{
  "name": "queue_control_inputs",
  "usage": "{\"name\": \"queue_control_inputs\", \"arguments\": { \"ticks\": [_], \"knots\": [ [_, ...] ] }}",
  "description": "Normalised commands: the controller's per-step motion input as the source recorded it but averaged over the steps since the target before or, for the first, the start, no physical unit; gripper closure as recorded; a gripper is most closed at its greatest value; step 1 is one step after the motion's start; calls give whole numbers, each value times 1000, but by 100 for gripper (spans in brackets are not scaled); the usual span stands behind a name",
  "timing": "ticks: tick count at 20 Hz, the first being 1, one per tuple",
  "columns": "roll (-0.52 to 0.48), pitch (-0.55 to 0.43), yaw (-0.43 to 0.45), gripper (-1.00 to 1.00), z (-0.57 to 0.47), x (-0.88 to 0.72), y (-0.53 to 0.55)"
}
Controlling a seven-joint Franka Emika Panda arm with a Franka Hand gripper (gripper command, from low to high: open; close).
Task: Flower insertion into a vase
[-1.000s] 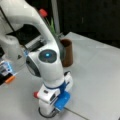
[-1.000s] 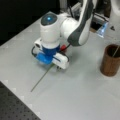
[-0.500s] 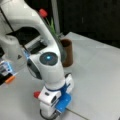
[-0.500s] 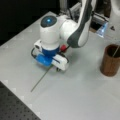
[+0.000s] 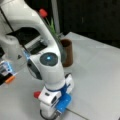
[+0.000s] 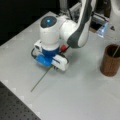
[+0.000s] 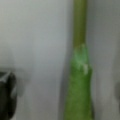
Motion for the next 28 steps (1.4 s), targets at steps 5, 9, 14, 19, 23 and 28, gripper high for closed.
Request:
{"name": "queue_control_inputs", "arguments": {
  "ticks": [5,9,14,19,23,28],
  "knots": [
    [-16,32,133,100,42,169,-94],
    [-18,37,118,100,50,188,-88],
    [-23,81,71,100,157,118,-35],
    [-1,183,4,100,406,-153,113],
    [40,150,-102,100,451,-308,218],
    [77,-31,-210,100,273,-340,226]
  ]
}}
